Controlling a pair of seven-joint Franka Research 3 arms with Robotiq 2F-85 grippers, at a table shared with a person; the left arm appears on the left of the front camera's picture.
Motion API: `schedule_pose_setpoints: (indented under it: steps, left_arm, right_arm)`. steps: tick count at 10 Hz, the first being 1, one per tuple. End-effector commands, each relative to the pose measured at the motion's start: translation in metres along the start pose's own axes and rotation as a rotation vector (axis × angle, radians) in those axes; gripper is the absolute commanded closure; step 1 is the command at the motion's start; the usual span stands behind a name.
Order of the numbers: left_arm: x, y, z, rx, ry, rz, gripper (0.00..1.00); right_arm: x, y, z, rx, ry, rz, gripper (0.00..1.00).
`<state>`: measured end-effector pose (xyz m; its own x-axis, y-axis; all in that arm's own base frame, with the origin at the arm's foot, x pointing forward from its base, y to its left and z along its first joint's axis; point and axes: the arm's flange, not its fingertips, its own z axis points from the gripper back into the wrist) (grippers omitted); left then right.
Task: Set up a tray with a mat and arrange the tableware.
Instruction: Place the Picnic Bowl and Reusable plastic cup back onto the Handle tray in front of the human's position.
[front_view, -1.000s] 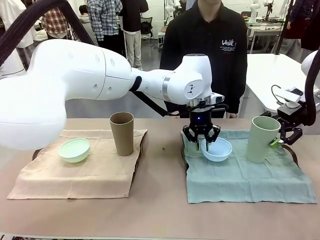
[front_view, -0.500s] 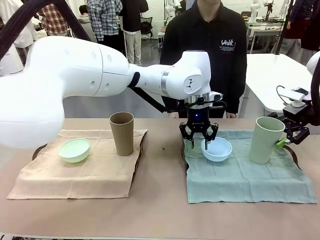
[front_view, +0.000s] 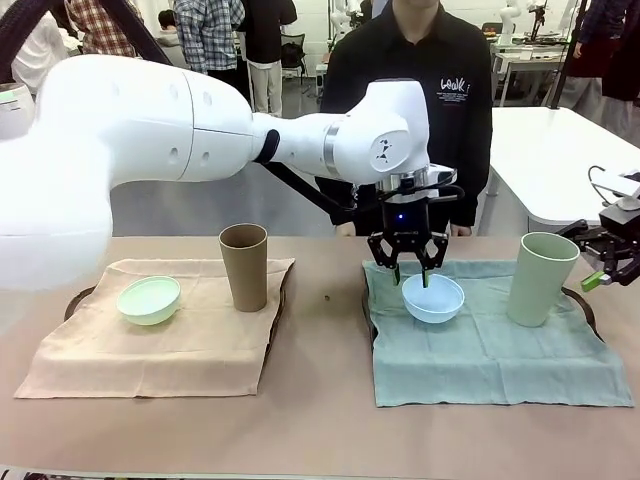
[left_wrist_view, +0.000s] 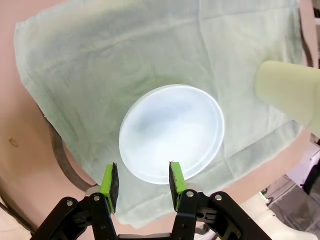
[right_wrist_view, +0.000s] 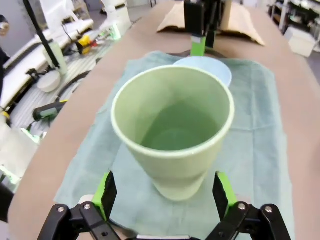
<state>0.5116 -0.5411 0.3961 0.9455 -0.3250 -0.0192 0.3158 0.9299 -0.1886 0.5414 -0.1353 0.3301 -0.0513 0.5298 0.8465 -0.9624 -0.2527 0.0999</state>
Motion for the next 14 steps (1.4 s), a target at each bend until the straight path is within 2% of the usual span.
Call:
schedule_pose_setpoints:
  steps: [1, 2, 3, 4, 6, 7, 9, 11, 13, 14]
  left_arm:
    - [-0.018, 0.011, 0.019, -0.054, -0.034, -0.035, 0.46]
    - [-0.027, 0.010, 0.031, -0.060, -0.059, -0.042, 0.46]
    - [-0.042, 0.008, 0.049, -0.039, -0.084, -0.034, 0.46]
    - [-0.053, 0.006, 0.063, 0.000, -0.097, -0.028, 0.46]
    - [-0.086, 0.011, 0.106, 0.113, -0.147, -0.059, 0.46]
    - [-0.095, 0.018, 0.118, 0.141, -0.153, -0.074, 0.46]
    - [-0.118, 0.035, 0.148, 0.201, -0.178, -0.014, 0.46]
    - [-0.144, 0.056, 0.181, 0.255, -0.230, 0.075, 0.46]
    - [-0.181, 0.074, 0.214, 0.255, -0.313, 0.149, 0.46]
    - [-0.195, 0.080, 0.227, 0.243, -0.345, 0.167, 0.46]
  right_arm:
    - [0.002, 0.007, 0.020, -0.043, 0.015, -0.006, 0.00]
    - [0.001, 0.011, 0.035, -0.081, 0.018, -0.033, 0.00]
    - [0.010, 0.024, 0.051, -0.086, 0.026, -0.144, 0.00]
    - [0.035, 0.043, 0.064, -0.068, 0.076, -0.242, 0.00]
    - [0.096, 0.081, 0.084, -0.013, 0.100, -0.442, 0.00]
    - [0.120, 0.094, 0.087, -0.019, 0.153, -0.495, 0.00]
    - [0.179, 0.120, 0.074, -0.002, 0.244, -0.653, 0.00]
    - [0.231, 0.136, 0.053, -0.117, 0.392, -0.781, 0.00]
    - [0.271, 0.157, 0.030, -0.395, 0.597, -0.859, 0.00]
    - [0.285, 0.162, 0.023, -0.497, 0.660, -0.869, 0.00]
